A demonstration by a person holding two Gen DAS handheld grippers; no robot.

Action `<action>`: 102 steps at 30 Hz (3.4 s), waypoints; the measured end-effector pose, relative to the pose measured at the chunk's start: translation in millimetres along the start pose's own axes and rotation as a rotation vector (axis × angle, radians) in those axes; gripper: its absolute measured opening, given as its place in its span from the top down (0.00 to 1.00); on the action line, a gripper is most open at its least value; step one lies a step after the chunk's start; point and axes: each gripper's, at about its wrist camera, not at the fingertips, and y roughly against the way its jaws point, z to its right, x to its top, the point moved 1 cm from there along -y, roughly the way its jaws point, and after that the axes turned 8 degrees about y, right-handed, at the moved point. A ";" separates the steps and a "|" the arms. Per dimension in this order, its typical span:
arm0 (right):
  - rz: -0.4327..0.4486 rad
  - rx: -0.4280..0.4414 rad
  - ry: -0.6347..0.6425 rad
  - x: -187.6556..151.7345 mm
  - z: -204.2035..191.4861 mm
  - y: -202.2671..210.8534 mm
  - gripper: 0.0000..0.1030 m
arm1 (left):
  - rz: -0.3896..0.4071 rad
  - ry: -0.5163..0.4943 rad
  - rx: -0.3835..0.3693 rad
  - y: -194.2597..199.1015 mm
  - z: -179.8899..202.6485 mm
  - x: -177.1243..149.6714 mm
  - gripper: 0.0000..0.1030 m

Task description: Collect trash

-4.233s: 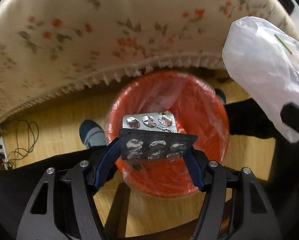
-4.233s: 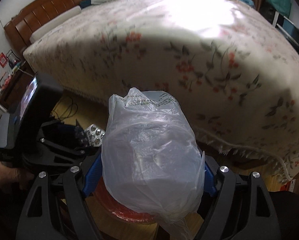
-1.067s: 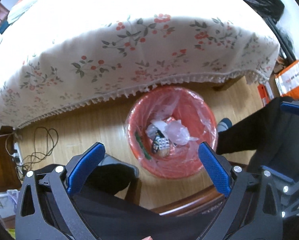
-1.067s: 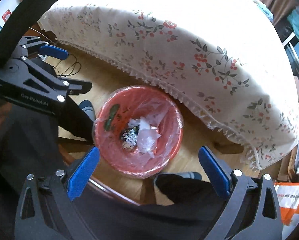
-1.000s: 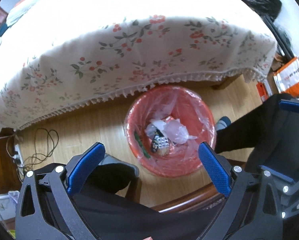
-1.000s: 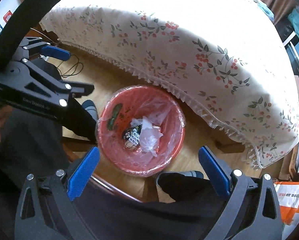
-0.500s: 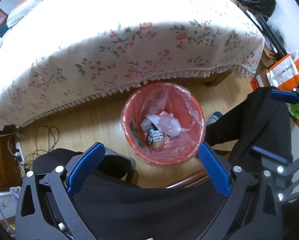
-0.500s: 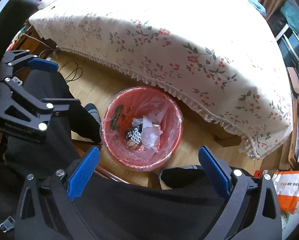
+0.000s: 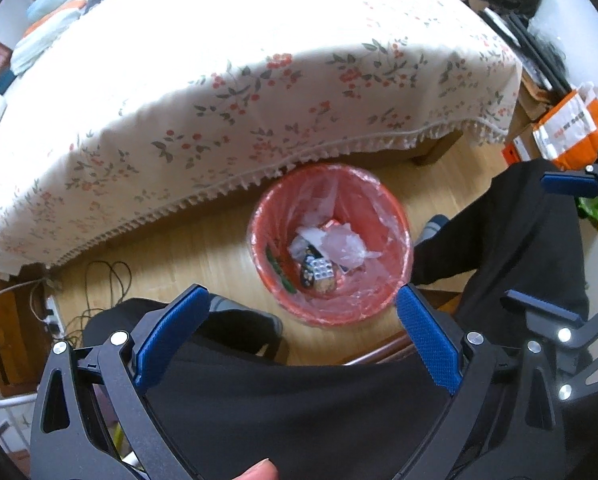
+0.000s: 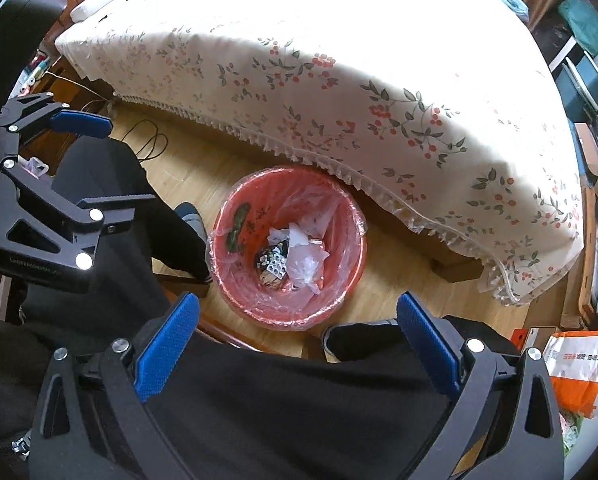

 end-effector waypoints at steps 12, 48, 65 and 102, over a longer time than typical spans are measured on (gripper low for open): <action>-0.013 -0.006 -0.003 -2.3 1.7 -5.2 0.05 | -0.005 -0.018 0.002 -0.5 6.6 -0.8 0.06; -0.026 0.000 -0.009 -4.1 7.1 -12.0 0.05 | -0.037 -0.043 -0.029 -8.7 14.6 1.3 0.06; -0.027 0.005 -0.014 -4.6 13.3 -15.0 0.05 | -0.048 -0.045 -0.047 -13.7 17.3 4.7 0.06; -0.053 0.028 -0.044 -6.2 25.9 -30.2 0.05 | -0.069 -0.082 -0.051 -26.8 29.7 10.8 0.07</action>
